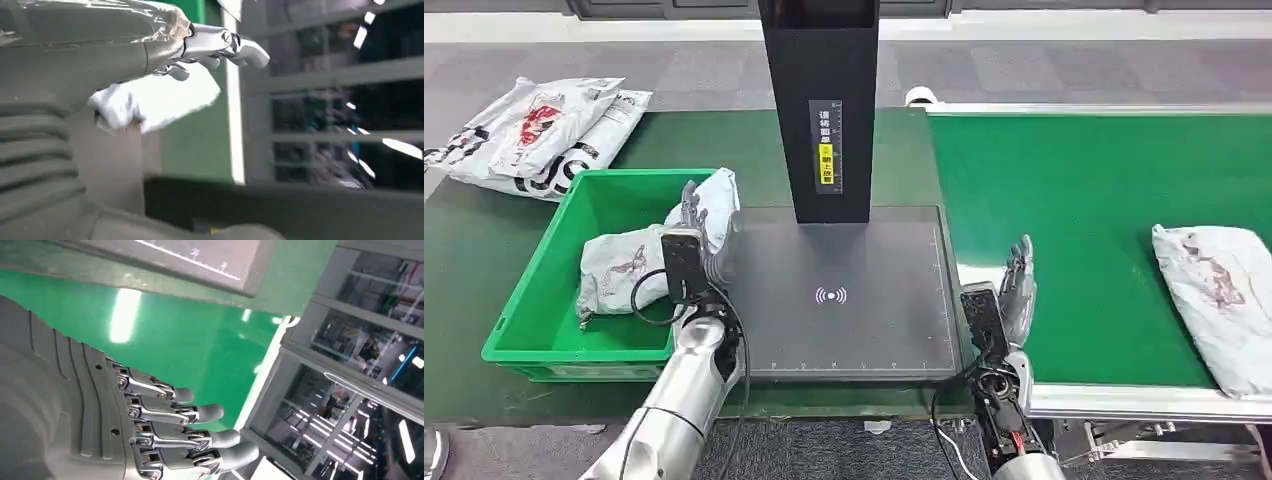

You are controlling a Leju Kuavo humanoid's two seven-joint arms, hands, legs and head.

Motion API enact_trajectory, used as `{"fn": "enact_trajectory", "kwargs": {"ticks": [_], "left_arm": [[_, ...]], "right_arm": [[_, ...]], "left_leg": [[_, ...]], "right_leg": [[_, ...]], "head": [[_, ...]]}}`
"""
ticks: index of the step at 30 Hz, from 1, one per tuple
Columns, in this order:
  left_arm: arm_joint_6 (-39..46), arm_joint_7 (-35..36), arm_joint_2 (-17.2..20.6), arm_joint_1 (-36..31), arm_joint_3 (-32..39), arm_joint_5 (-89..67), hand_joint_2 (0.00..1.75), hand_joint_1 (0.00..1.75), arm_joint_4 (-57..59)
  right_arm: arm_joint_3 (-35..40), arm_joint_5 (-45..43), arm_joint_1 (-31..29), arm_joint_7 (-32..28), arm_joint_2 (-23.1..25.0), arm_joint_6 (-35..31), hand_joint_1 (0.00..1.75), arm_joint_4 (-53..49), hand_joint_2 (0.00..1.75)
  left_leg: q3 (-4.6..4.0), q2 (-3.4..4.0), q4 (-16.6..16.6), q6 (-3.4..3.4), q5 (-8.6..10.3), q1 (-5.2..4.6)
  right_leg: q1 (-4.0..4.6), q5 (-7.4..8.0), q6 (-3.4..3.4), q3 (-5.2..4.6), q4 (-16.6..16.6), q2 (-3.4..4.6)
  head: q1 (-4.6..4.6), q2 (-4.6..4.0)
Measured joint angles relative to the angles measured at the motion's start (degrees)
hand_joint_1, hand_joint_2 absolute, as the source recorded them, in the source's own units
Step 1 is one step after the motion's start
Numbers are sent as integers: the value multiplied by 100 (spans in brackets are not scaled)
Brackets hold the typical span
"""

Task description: Moved the parcel from conveyor to table for the left to box.

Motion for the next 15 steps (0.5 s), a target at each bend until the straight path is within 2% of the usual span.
{"fn": "enact_trajectory", "kwargs": {"ticks": [5,15], "left_arm": [[-2,2,42,250,-737,138,175,0,-446],[-149,2,61,349,-1226,272,175,0,-711]], "right_arm": [[0,2,-288,-44,-2,-42,0,429,0],[0,57,-498,-59,-2,-278,0,838,0]], "left_leg": [[0,-1,0,-1,1,3],[-2,-3,0,-1,1,2]], "right_leg": [[1,0,0,1,3,-2],[-1,0,0,1,2,-2]], "head": [[0,0],[0,0]]}}
